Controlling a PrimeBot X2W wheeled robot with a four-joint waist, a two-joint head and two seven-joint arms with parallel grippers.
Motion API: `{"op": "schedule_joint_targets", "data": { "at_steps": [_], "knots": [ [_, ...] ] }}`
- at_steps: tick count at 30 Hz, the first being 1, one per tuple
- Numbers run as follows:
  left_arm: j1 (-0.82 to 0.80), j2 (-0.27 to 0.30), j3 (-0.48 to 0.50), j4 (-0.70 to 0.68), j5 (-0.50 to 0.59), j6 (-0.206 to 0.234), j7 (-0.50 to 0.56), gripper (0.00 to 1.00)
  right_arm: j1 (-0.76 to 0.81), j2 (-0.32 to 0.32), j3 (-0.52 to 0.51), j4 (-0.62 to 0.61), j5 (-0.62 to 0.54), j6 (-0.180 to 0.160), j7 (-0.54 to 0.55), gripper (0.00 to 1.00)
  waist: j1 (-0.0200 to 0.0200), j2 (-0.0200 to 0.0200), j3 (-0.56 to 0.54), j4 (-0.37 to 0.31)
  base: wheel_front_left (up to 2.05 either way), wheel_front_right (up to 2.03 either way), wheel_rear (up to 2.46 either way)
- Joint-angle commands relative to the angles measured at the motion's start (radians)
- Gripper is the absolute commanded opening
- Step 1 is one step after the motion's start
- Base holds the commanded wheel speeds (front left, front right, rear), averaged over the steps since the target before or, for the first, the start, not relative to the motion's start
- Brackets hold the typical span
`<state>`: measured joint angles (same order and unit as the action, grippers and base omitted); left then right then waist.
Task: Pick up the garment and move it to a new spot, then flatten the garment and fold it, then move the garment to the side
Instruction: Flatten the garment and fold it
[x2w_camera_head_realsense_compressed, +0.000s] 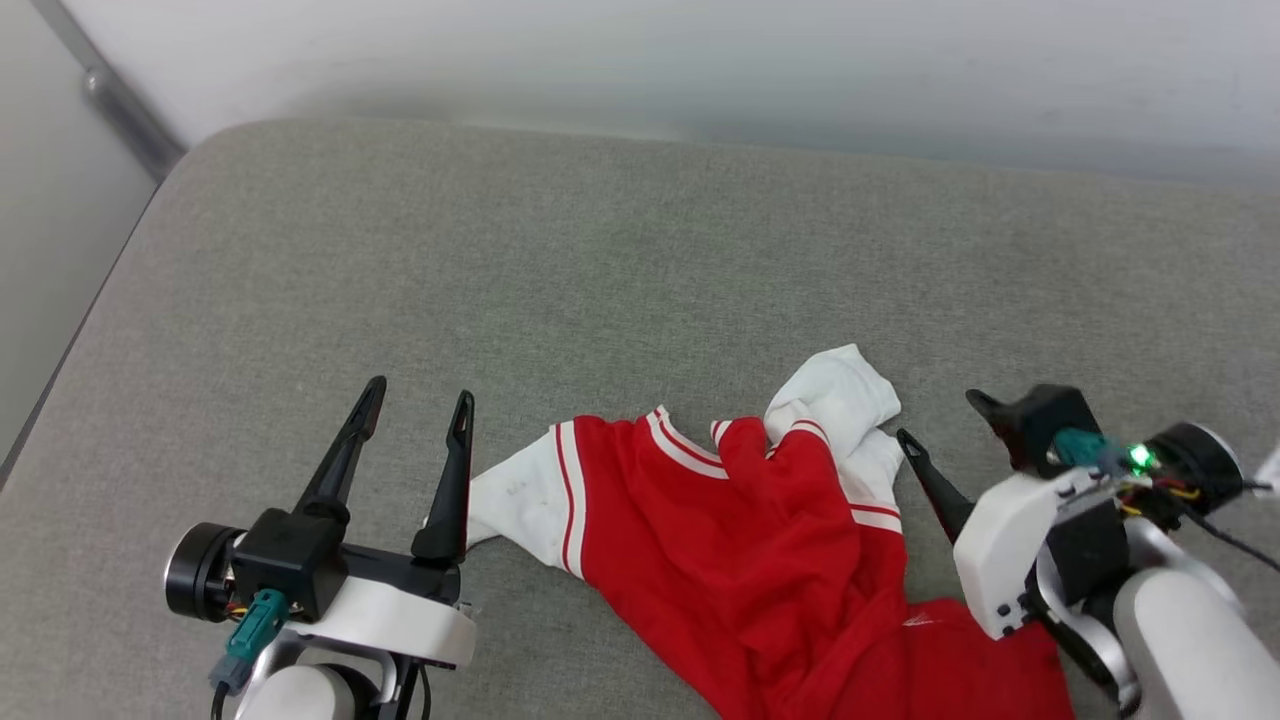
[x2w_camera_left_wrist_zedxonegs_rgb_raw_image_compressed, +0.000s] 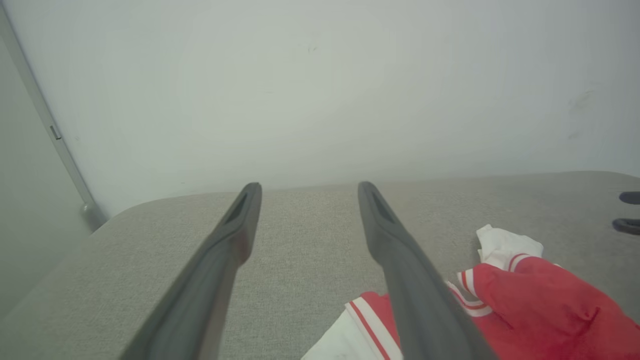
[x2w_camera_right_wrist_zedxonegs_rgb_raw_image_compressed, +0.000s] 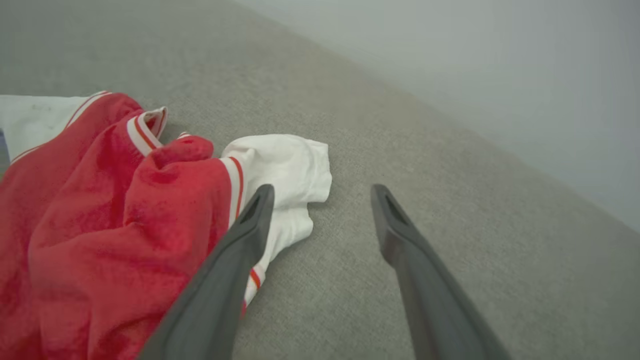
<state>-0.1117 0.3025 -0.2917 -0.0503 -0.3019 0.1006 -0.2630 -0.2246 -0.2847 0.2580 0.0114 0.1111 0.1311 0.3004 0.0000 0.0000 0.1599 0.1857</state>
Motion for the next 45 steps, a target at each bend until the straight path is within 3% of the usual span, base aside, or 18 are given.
{"op": "schedule_joint_targets", "data": {
  "at_steps": [1, 3, 7, 13, 17, 18, 25, 26, 28, 36, 45],
  "knots": [
    [-0.008, -0.008, 0.007, 0.0, 0.007, -0.007, -0.002, 1.0, -0.038, -0.025, 0.026, -0.002, 0.031, -0.001, 0.061, 1.0, 0.0, 0.0, 0.024, 0.022, 0.0, 0.0, 0.0],
    [-0.016, -0.025, 0.016, 0.003, 0.02, -0.022, -0.002, 1.0, -0.112, -0.091, 0.1, 0.0, 0.092, -0.001, 0.226, 1.0, 0.0, 0.0, 0.043, 0.04, 0.0, 0.0, 0.0],
    [-0.027, -0.06, 0.037, 0.008, 0.043, -0.048, -0.002, 1.0, -0.244, -0.139, 0.163, 0.029, 0.222, -0.001, 0.482, 1.0, 0.0, 0.0, 0.081, 0.084, 0.0, 0.0, 0.0],
    [-0.045, -0.11, 0.065, 0.017, 0.068, -0.085, -0.002, 1.0, -0.387, -0.165, 0.218, 0.121, 0.299, -0.001, 0.712, 1.0, 0.0, 0.0, 0.13, 0.152, 0.0, 0.0, 0.0],
    [-0.054, -0.138, 0.082, 0.018, 0.084, -0.11, -0.002, 1.0, -0.425, -0.179, 0.249, 0.2, 0.3, -0.001, 0.772, 1.0, 0.0, 0.0, 0.153, 0.187, 0.0, 0.0, 0.0],
    [-0.057, -0.155, 0.095, 0.02, 0.098, -0.127, -0.002, 1.0, -0.423, -0.191, 0.277, 0.265, 0.3, -0.001, 0.773, 1.0, 0.0, 0.0, 0.164, 0.205, 0.0, 0.0, 0.0],
    [-0.051, -0.181, 0.127, 0.024, 0.126, -0.152, -0.002, 1.0, -0.361, -0.192, 0.339, 0.388, 0.32, -0.001, 0.735, 1.0, 0.0, 0.0, 0.178, 0.211, 0.0, 0.0, 0.0],
    [-0.052, -0.184, 0.13, 0.026, 0.13, -0.155, -0.002, 1.0, -0.35, -0.195, 0.351, 0.401, 0.327, 0.0, 0.736, 0.55, 0.0, 0.0, 0.177, 0.208, 0.0, 0.0, 0.0],
    [-0.055, -0.189, 0.138, 0.03, 0.138, -0.159, -0.002, 1.0, -0.333, -0.206, 0.37, 0.415, 0.342, 0.0, 0.73, 0.0, 0.0, 0.0, 0.171, 0.199, 0.0, 0.0, 0.0],
    [-0.032, -0.186, 0.174, 0.043, 0.16, -0.178, -0.002, 1.0, -0.323, -0.286, 0.301, 0.405, 0.339, -0.001, 0.633, 0.0, 0.0, 0.0, 0.107, 0.121, 0.0, 0.0, 0.0],
    [-0.002, -0.179, 0.201, 0.047, 0.176, -0.19, -0.002, 1.0, -0.225, -0.349, 0.109, 0.355, 0.29, -0.001, 0.567, 0.0, 0.0, 0.0, 0.041, 0.008, 0.0, 0.0, 0.0]
  ]
}}
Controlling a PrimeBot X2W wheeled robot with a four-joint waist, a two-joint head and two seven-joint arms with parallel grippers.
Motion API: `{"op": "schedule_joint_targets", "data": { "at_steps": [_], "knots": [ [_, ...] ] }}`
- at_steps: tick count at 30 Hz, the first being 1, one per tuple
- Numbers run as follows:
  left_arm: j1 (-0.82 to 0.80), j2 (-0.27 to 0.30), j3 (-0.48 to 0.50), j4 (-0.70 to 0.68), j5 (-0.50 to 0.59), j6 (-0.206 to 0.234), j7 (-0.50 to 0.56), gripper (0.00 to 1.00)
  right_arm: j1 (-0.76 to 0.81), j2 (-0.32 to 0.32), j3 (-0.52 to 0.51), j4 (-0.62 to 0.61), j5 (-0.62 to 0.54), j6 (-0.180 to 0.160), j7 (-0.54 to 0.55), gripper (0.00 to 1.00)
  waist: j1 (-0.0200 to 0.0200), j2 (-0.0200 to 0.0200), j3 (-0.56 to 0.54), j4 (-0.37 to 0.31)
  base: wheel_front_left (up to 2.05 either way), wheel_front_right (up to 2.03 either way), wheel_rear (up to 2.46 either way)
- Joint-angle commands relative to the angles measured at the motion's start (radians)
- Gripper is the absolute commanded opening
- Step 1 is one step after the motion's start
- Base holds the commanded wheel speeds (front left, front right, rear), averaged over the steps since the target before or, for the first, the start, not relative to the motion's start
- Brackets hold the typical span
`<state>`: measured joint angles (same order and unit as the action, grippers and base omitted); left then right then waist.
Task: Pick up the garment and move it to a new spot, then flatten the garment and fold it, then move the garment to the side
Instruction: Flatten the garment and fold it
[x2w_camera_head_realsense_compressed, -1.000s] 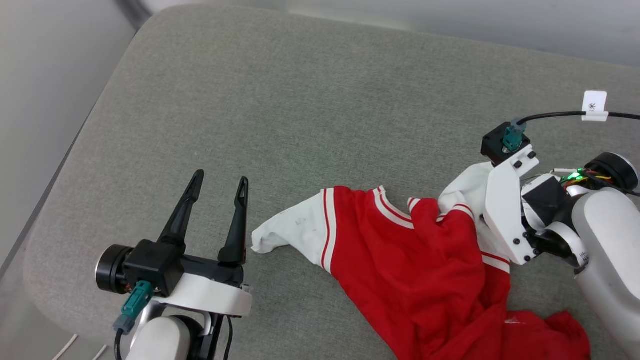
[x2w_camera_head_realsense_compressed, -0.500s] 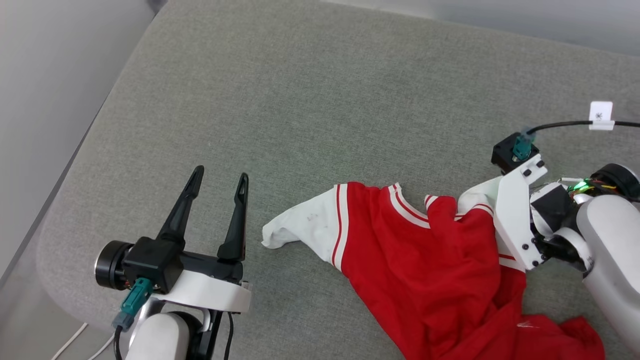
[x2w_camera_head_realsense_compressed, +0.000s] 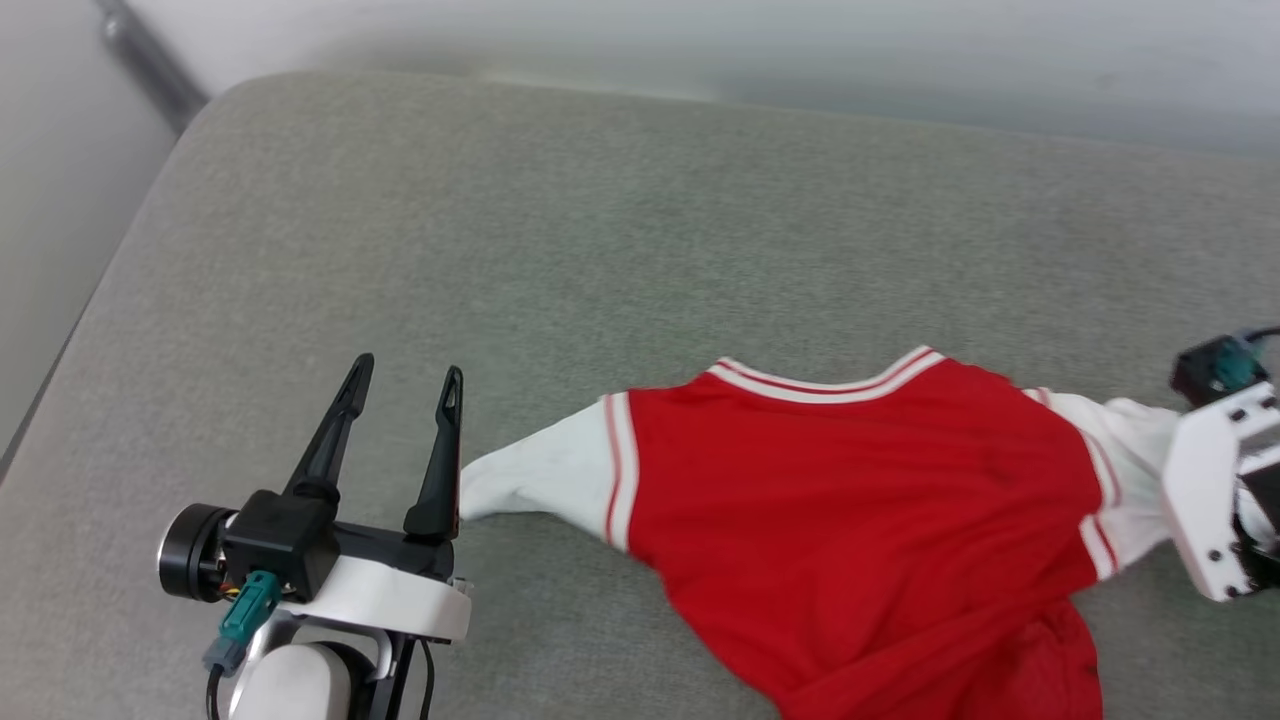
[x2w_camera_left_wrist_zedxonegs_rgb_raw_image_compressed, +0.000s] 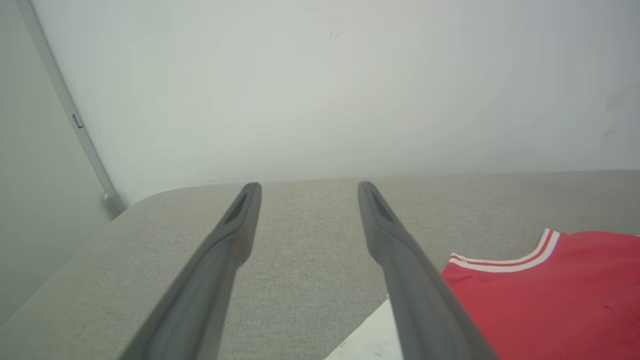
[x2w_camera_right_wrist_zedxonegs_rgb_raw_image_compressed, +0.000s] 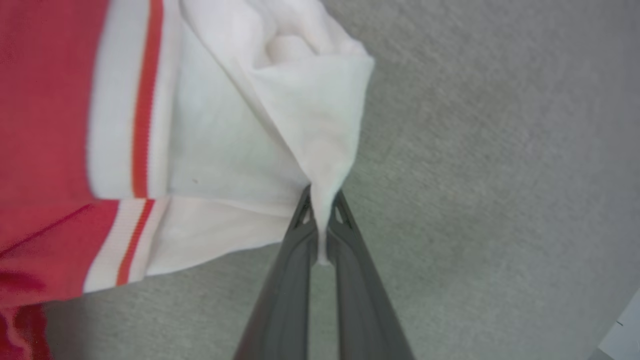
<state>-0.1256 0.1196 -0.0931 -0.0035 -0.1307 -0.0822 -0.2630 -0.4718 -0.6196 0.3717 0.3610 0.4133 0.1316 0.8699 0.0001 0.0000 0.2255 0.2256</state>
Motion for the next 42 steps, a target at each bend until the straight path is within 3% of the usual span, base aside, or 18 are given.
{"op": "schedule_joint_targets", "data": {
  "at_steps": [1, 5, 12, 13, 14, 15, 24, 25, 37, 42],
  "knots": [
    [0.014, 0.005, 0.005, 0.0, 0.005, -0.006, -0.002, 1.0, 0.035, -0.022, -0.029, 0.002, -0.023, -0.002, -0.009, 0.0, -0.0001, 0.0, -0.029, -0.041, 0.0, 0.0, 0.0],
    [0.019, 0.009, 0.015, -0.001, 0.011, -0.008, -0.002, 1.0, 0.094, -0.027, -0.127, 0.004, -0.071, -0.002, -0.04, 0.0, -0.0001, 0.0, -0.037, -0.076, 0.0, 0.0, 0.0],
    [0.015, 0.012, 0.023, 0.002, 0.014, -0.011, -0.002, 1.0, 0.152, 0.023, -0.262, 0.051, -0.167, -0.001, -0.108, 0.0, -0.0001, 0.0, -0.031, -0.111, 0.0, 0.0, 0.0],
    [0.013, 0.012, 0.025, 0.003, 0.015, -0.011, -0.002, 1.0, 0.153, 0.031, -0.275, 0.053, -0.183, -0.001, -0.126, 0.38, -0.0001, 0.0, -0.03, -0.114, 0.0, 0.0, 0.0],
    [0.011, 0.013, 0.026, 0.004, 0.015, -0.011, -0.002, 1.0, 0.153, 0.041, -0.285, 0.055, -0.196, -0.001, -0.145, 0.97, -0.0001, 0.0, -0.03, -0.118, 0.0, 0.0, 0.0],
    [0.01, 0.013, 0.029, 0.005, 0.015, -0.01, -0.002, 1.0, 0.152, 0.055, -0.296, 0.059, -0.202, -0.001, -0.162, 1.0, -0.0001, 0.0, -0.03, -0.122, 0.0, 0.0, 0.0],
    [0.02, 0.009, 0.039, 0.023, 0.007, -0.012, -0.002, 1.0, 0.131, 0.147, -0.377, -0.025, -0.212, -0.001, -0.37, 1.0, -0.0001, 0.0, -0.061, -0.157, 0.0, 0.0, 0.0],
    [0.029, 0.008, 0.046, 0.025, 0.002, -0.013, -0.002, 1.0, 0.148, 0.18, -0.398, -0.1, -0.195, -0.001, -0.476, 1.0, -0.0001, 0.0, -0.075, -0.173, 0.0, 0.0, 0.0],
    [0.045, -0.001, 0.051, 0.03, -0.041, -0.024, 0.002, 1.0, 0.335, 0.418, -0.511, -0.424, -0.23, -0.001, -0.925, 1.0, -0.0001, 0.0, -0.087, -0.243, 0.0, 0.0, 0.0],
    [0.0, 0.016, -0.003, 0.013, -0.048, -0.032, 0.162, 1.0, 0.378, 0.467, -0.534, -0.496, -0.254, -0.001, -0.971, 1.0, -0.0001, 0.0, -0.067, -0.264, 0.0, 0.0, 0.0]
  ]
}}
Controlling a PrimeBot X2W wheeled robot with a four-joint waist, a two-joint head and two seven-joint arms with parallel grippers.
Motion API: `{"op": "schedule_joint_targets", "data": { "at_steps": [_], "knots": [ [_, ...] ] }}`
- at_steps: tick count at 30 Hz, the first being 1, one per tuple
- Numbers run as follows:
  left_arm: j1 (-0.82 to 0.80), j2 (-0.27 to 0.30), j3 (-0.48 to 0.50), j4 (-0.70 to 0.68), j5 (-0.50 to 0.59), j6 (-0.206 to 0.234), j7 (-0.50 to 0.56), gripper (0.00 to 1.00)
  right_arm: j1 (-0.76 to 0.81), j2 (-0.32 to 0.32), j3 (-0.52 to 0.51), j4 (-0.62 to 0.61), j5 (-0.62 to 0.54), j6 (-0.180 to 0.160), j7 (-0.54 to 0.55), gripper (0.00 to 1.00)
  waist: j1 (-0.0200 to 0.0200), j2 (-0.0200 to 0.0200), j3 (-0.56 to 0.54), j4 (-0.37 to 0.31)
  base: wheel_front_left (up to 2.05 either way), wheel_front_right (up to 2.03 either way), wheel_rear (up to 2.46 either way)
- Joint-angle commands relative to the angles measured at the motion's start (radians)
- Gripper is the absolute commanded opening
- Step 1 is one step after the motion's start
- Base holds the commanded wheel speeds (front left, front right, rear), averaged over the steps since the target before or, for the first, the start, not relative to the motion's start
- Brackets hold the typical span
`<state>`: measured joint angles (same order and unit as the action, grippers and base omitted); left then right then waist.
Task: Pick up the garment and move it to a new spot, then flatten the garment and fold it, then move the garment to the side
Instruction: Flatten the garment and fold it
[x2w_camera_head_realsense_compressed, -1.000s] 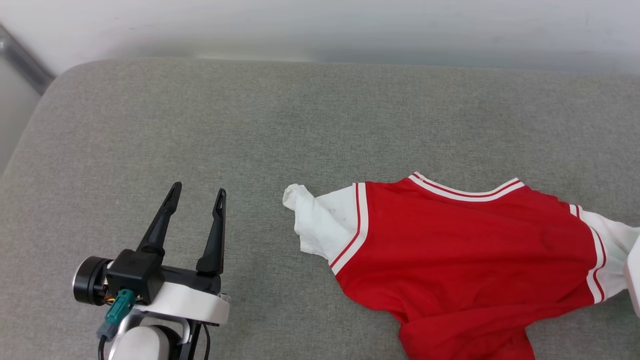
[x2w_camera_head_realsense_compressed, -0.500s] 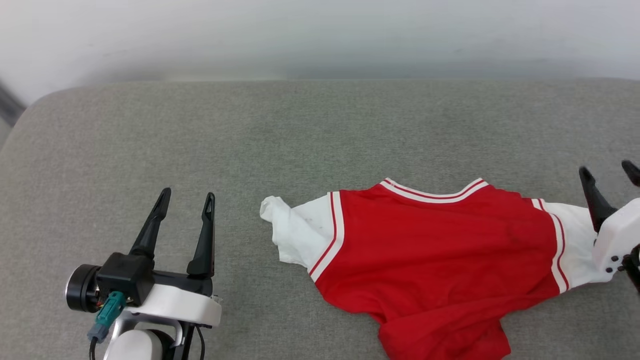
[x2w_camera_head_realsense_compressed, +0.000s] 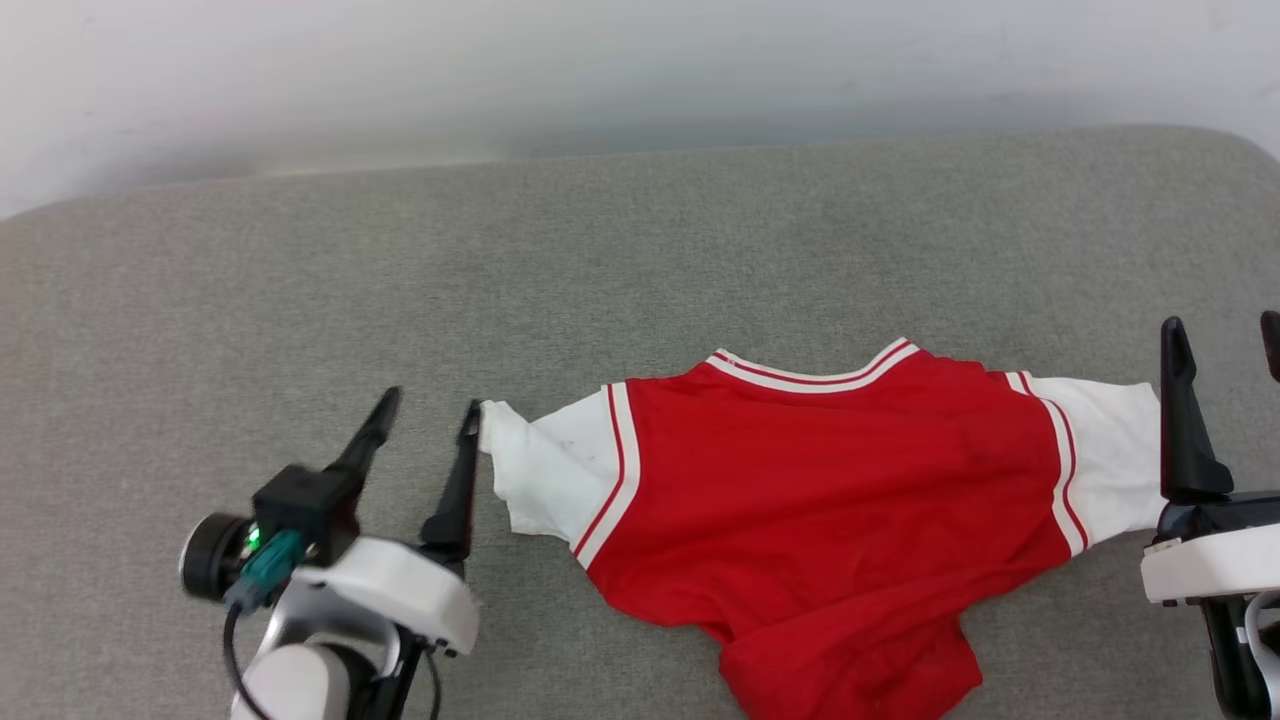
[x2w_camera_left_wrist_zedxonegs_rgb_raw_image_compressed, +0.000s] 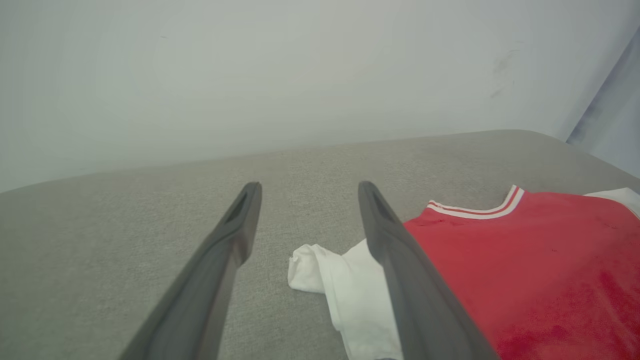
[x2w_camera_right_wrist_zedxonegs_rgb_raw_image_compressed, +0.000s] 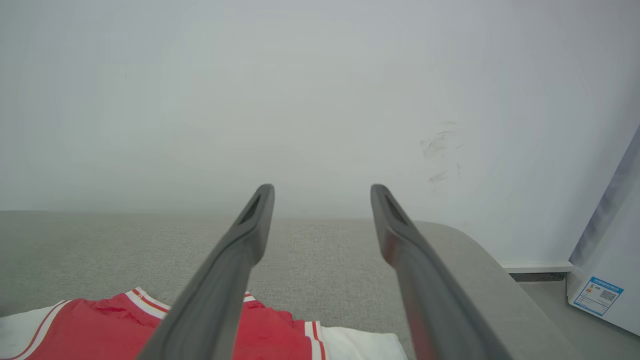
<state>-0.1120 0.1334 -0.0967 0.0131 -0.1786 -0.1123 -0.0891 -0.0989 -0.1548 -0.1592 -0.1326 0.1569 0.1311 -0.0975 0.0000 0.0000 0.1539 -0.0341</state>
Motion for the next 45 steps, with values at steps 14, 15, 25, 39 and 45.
{"op": "schedule_joint_targets", "data": {
  "at_steps": [14, 15, 25, 39, 45],
  "knots": [
    [-0.091, 0.098, -0.139, -0.066, 0.005, 0.036, 0.744, 1.0, 0.001, 0.028, 0.052, -0.048, -0.038, -0.001, -0.026, 1.0, 0.0, 0.0, 0.113, -0.057, 0.0, 0.0, 0.0],
    [-0.092, 0.095, -0.138, -0.058, 0.0, 0.039, 0.744, 1.0, -0.002, 0.025, 0.058, -0.043, -0.037, -0.001, -0.03, 1.0, 0.0, 0.0, 0.118, -0.059, 0.0, 0.0, 0.0],
    [-0.107, 0.085, -0.151, 0.076, -0.027, 0.034, 0.737, 1.0, -0.032, -0.003, 0.068, 0.032, -0.022, -0.001, -0.075, 1.0, 0.0, 0.0, 0.151, -0.064, 0.0, 0.0, 0.0],
    [-0.032, 0.081, -0.155, 0.074, -0.084, 0.033, 0.703, 0.0, -0.027, -0.012, 0.055, 0.08, -0.042, -0.001, -0.08, 1.0, 0.0, 0.0, 0.085, -0.003, 0.0, 0.0, 0.0],
    [0.054, 0.115, -0.116, 0.011, -0.099, 0.054, 0.68, 0.0, 0.001, -0.007, 0.049, 0.096, -0.045, -0.001, -0.07, 1.0, 0.0, 0.0, 0.022, 0.041, 0.0, 0.0, 0.0]
  ]
}}
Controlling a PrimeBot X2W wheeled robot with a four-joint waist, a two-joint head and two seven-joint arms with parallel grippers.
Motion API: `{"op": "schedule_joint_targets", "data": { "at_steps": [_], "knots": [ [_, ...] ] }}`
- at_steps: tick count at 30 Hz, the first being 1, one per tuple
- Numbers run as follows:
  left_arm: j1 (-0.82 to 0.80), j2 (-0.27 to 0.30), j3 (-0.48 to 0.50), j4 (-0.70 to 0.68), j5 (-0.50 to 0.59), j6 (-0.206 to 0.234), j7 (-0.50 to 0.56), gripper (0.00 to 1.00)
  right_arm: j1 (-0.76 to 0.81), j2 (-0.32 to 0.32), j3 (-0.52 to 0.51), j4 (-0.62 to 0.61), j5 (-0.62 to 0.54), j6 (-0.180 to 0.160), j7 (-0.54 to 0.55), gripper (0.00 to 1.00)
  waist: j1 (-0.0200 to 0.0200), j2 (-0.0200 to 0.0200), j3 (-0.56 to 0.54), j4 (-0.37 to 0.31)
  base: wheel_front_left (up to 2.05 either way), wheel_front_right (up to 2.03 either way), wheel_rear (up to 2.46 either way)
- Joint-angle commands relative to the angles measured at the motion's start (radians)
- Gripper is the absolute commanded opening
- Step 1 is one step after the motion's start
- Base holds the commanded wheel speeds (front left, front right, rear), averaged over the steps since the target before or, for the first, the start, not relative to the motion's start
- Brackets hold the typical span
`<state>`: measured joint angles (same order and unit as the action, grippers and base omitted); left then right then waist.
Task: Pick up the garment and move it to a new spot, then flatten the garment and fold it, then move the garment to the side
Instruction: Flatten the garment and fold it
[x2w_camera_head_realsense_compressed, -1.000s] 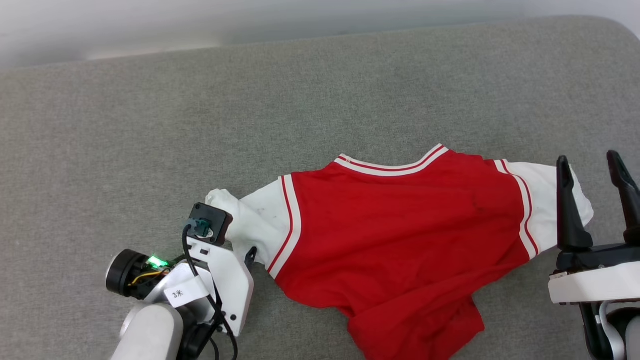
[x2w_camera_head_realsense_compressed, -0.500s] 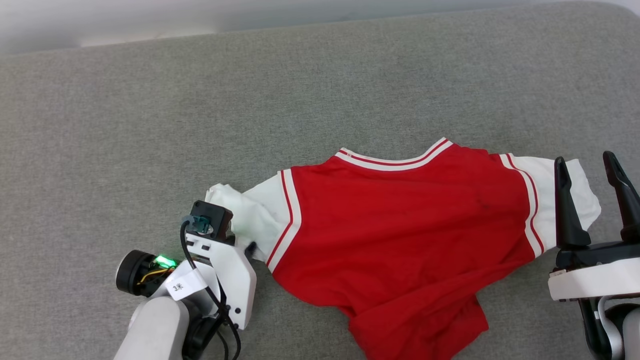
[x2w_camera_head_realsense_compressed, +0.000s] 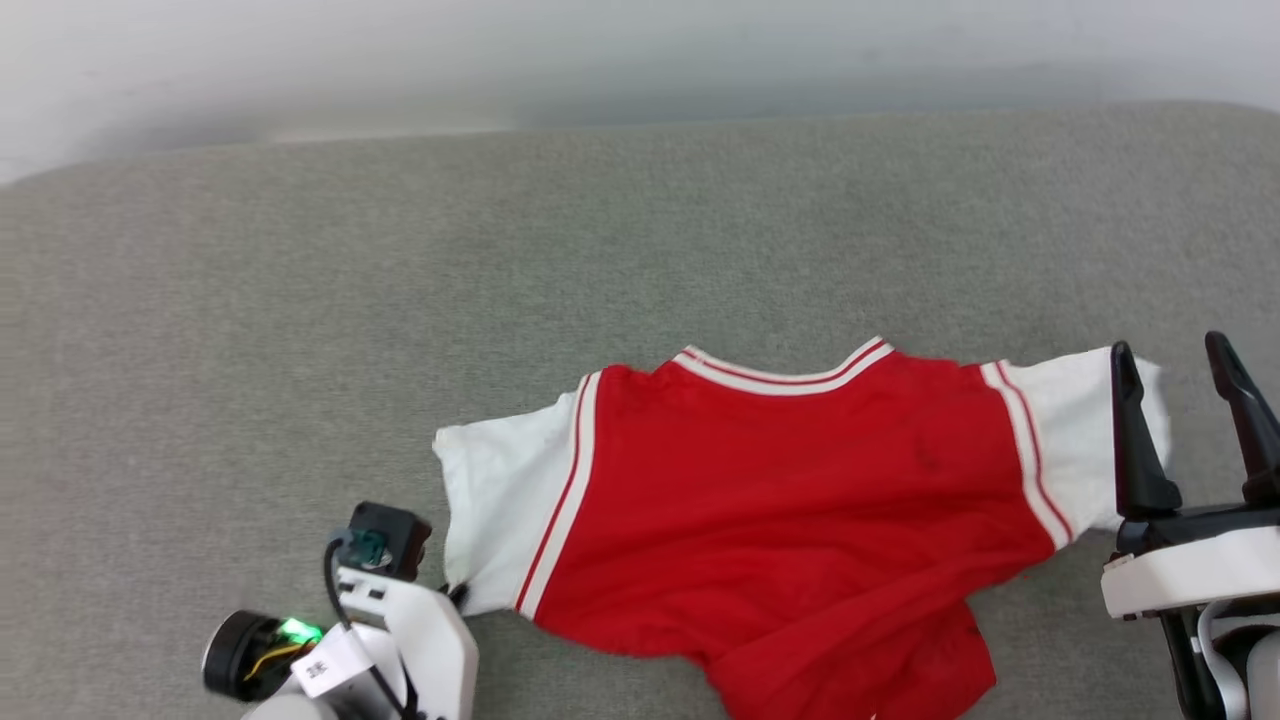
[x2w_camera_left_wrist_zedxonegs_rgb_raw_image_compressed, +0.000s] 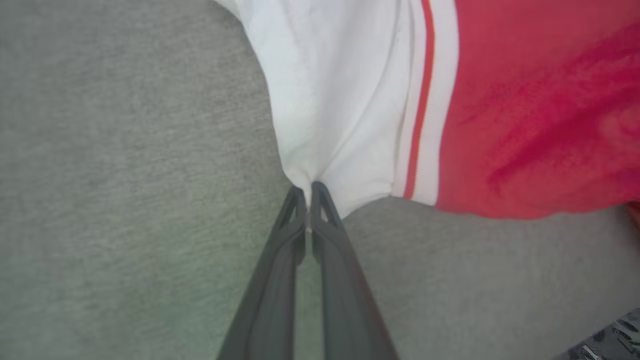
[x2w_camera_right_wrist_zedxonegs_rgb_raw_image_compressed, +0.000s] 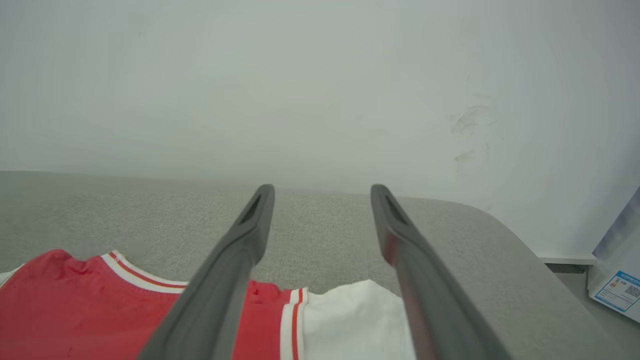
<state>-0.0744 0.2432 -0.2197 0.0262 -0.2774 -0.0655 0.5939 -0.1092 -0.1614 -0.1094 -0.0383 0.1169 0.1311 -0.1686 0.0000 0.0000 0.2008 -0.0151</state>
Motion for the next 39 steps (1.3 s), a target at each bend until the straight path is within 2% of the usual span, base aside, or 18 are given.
{"op": "schedule_joint_targets", "data": {
  "at_steps": [1, 6, 12, 13, 14, 17, 23, 26, 30, 35, 39],
  "knots": [
    [0.032, 0.011, 0.016, -0.011, -0.007, 0.012, -0.003, 0.0, 0.014, 0.0, -0.001, 0.003, -0.004, -0.001, 0.003, 1.0, 0.0, 0.0, -0.033, 0.029, 0.0, 0.0, 0.0],
    [0.088, 0.029, 0.028, -0.025, -0.017, 0.018, 0.009, 0.0, 0.027, 0.003, 0.0, 0.009, -0.005, -0.001, 0.011, 1.0, 0.0, 0.0, -0.059, 0.047, 0.0, 0.0, 0.0],
    [0.14, 0.035, -0.011, -0.021, -0.041, -0.009, 0.028, 0.0, 0.037, 0.003, 0.004, 0.013, -0.008, -0.001, 0.027, 1.0, 0.0, 0.0, -0.085, 0.058, 0.0, 0.0, 0.0],
    [0.145, 0.036, -0.014, -0.025, -0.04, -0.013, 0.014, 0.38, 0.039, 0.002, 0.005, 0.014, -0.008, -0.001, 0.029, 1.0, 0.0, 0.0, -0.089, 0.058, 0.0, 0.0, 0.0],
    [0.145, 0.035, -0.013, -0.03, -0.034, -0.011, -0.007, 1.0, 0.042, 0.002, 0.006, 0.014, -0.008, -0.001, 0.033, 1.0, 0.0, 0.0, -0.092, 0.059, 0.0, 0.0, 0.0],
    [0.111, 0.029, 0.005, -0.047, -0.02, -0.005, -0.104, 1.0, 0.048, -0.001, 0.007, 0.011, -0.005, -0.001, 0.04, 1.0, 0.0, 0.0, -0.104, 0.059, 0.0, 0.0, 0.0],
    [0.042, 0.028, 0.071, -0.078, 0.028, 0.026, -0.401, 1.0, 0.054, 0.007, 0.004, -0.011, 0.003, -0.001, 0.032, 1.0, 0.0, 0.0, -0.123, 0.051, 0.0, 0.0, 0.0],
    [0.045, 0.019, 0.091, -0.072, 0.028, 0.04, -0.479, 1.0, 0.055, 0.012, 0.002, -0.021, 0.004, -0.001, 0.036, 1.0, 0.0, 0.0, -0.123, 0.044, 0.0, 0.0, 0.0],
    [0.028, 0.035, 0.089, -0.047, 0.006, 0.032, -0.421, 1.0, 0.051, 0.019, -0.001, -0.042, 0.001, -0.001, 0.046, 1.0, 0.0, 0.0, -0.101, 0.032, 0.0, 0.0, 0.0],
    [-0.02, 0.081, 0.08, -0.037, -0.019, 0.019, -0.209, 1.0, 0.038, 0.025, 0.003, -0.069, -0.009, -0.001, 0.06, 1.0, 0.0, 0.0, -0.052, 0.013, 0.0, 0.0, 0.0],
    [-0.06, 0.113, 0.075, -0.051, -0.032, 0.032, -0.031, 1.0, 0.027, 0.032, 0.012, -0.081, -0.015, -0.001, 0.061, 1.0, 0.0, 0.0, -0.01, -0.002, 0.0, 0.0, 0.0]
  ]
}}
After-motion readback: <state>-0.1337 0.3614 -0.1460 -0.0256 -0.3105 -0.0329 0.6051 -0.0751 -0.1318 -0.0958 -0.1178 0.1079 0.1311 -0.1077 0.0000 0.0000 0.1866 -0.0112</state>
